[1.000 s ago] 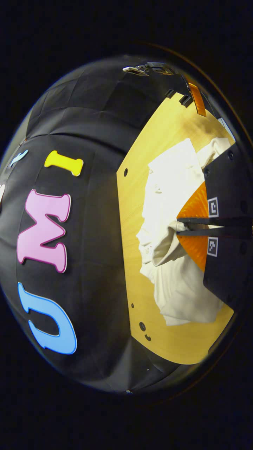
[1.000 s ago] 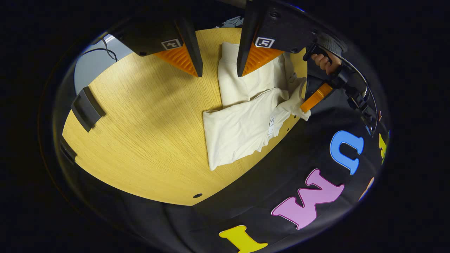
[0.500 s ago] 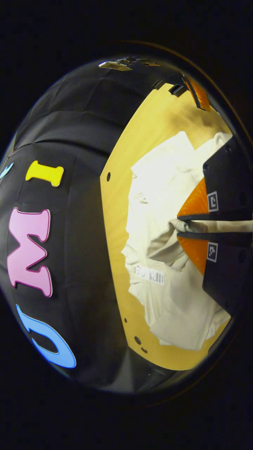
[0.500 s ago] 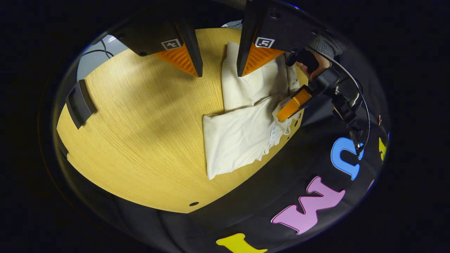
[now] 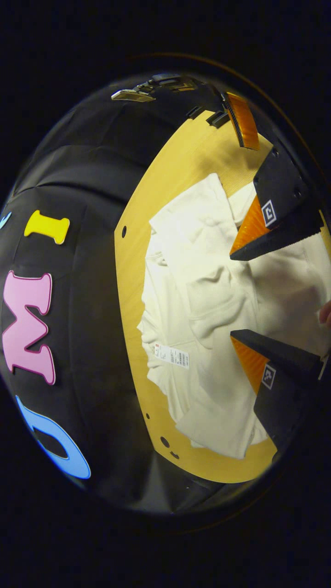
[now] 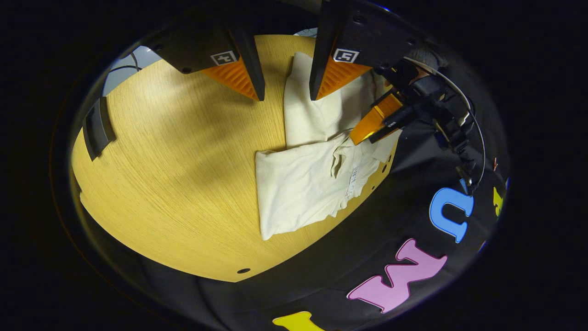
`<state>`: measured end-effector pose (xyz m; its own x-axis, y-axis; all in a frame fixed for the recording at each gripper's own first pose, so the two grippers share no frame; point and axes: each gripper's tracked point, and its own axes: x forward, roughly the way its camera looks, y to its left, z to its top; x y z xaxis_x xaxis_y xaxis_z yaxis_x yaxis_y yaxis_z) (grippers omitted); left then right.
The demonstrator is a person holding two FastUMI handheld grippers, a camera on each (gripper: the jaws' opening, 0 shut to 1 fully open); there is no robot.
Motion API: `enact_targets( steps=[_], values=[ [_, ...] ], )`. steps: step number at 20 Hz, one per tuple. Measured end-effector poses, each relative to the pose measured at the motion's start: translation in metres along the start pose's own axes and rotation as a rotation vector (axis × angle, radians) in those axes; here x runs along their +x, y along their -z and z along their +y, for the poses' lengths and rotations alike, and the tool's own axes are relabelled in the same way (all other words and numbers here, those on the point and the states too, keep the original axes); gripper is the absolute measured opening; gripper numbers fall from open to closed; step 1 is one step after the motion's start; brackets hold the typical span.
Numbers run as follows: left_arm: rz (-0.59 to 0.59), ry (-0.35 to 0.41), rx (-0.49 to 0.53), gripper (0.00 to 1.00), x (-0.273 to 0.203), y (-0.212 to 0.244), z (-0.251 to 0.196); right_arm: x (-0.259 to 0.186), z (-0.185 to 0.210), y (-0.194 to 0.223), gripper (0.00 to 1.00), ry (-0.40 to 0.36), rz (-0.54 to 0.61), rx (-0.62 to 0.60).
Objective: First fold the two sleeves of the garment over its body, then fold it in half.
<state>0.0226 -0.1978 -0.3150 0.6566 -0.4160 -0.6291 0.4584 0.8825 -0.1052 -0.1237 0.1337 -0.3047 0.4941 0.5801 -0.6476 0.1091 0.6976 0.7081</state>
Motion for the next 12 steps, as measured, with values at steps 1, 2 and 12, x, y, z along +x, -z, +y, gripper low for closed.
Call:
enact_targets(
  steps=[1,2,12],
  values=[
    [0.006,-0.007,-0.021,0.92,-0.011,0.004,0.007,0.002,0.003,0.001,0.60,-0.001,0.000,-0.005],
    [0.011,-0.014,-0.041,0.93,-0.021,0.010,0.015,0.002,0.005,0.003,0.60,0.000,0.003,-0.015],
    [0.063,-0.088,-0.121,0.92,-0.095,0.063,0.079,0.005,0.014,0.033,0.68,0.044,0.043,-0.076]
  ],
)
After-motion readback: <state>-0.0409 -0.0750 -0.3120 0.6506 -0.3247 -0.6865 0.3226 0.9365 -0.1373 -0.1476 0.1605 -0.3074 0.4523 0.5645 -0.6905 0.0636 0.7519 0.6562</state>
